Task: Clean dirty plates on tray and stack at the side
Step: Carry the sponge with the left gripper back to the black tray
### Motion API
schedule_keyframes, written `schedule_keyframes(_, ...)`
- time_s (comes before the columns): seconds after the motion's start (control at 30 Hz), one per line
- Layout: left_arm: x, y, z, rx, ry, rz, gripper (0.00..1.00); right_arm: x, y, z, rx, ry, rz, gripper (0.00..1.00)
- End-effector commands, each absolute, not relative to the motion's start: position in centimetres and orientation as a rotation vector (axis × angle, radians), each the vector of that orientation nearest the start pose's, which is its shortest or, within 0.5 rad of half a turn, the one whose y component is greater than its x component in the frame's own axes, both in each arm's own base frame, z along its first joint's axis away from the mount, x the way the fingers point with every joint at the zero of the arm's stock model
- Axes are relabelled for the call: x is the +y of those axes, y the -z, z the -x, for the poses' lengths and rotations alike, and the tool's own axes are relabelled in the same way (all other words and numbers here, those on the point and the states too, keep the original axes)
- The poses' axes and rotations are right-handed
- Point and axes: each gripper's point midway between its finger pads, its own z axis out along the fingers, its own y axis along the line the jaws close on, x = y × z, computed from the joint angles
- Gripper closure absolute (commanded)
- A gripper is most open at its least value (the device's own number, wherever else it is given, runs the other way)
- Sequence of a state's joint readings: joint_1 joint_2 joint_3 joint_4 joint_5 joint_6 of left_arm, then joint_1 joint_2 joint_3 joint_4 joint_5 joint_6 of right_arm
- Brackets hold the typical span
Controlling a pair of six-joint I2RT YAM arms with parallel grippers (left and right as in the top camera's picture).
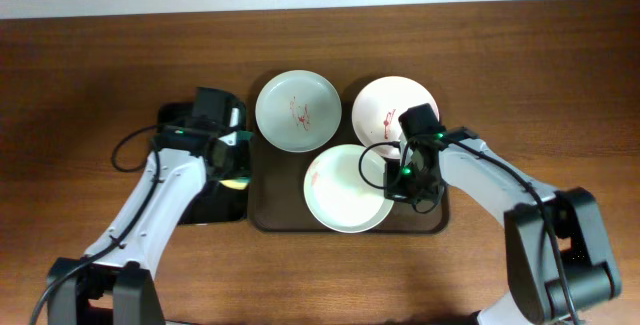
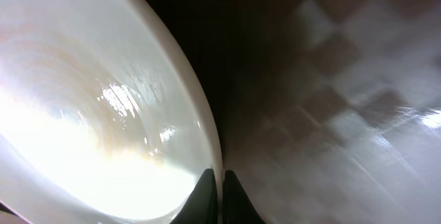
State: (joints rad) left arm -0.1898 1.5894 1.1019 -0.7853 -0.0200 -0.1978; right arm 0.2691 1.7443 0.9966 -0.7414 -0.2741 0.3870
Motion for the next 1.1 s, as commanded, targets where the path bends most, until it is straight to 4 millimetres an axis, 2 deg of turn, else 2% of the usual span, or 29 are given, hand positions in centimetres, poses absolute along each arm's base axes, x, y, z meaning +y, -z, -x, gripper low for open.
schedule_keyframes(0.0,-3.8,-8.2,-33.9,2.833,-0.003,-0.096,1.0,10.7,-5.1,-30.6,2.986,-0.271,-0.104,0.96)
schedule_keyframes(0.17,-3.0,-7.1,-34.2,2.847,0.02,-0.177,1.0,8.4,-8.8,-31.9,2.865,-0.087,-0.112,0.96)
schedule_keyframes(0.27,-2.7,-5.2,-34.4,2.876,-0.012,-0.235,1.0,7.1,-10.1,-32.0,2.807,0.031,-0.11,0.96)
schedule_keyframes(0.47,-2.7,-1.0,-33.7,2.994,-0.012,-0.245,1.0,6.3,-11.5,-31.9,2.706,0.344,-0.003,0.96)
schedule_keyframes(0.57,-2.7,0.0,-33.4,3.024,-0.012,-0.247,1.0,6.5,-12.5,-32.1,2.622,0.492,0.062,0.96)
schedule_keyframes(0.6,-2.7,0.2,-33.2,3.032,-0.012,-0.249,0.9,6.6,-13.0,-32.2,2.588,0.542,0.082,0.96)
schedule_keyframes(0.63,-2.7,0.2,-33.2,3.033,-0.012,-0.248,0.71,6.7,-13.4,-32.2,2.561,0.578,0.098,0.96)
schedule_keyframes(0.73,-2.7,0.2,-33.2,3.033,-0.012,-0.249,0.66,7.2,-15.1,-32.6,2.463,0.679,0.144,0.96)
schedule_keyframes(0.8,-2.7,0.2,-33.2,3.033,-0.012,-0.249,0.53,8.2,-16.6,-33.0,2.402,0.713,0.202,0.96)
schedule_keyframes(0.87,-2.7,0.2,-33.2,3.033,-0.012,-0.249,0.51,8.9,-18.2,-33.3,2.338,0.749,0.222,0.96)
schedule_keyframes(0.97,-2.7,0.2,-33.2,3.032,-0.012,-0.249,0.43,9.7,-20.1,-33.6,2.259,0.795,0.251,0.96)
schedule_keyframes(1.07,-2.7,0.2,-33.4,3.025,-0.011,-0.248,0.41,10.4,-20.9,-33.6,2.229,0.798,0.264,0.96)
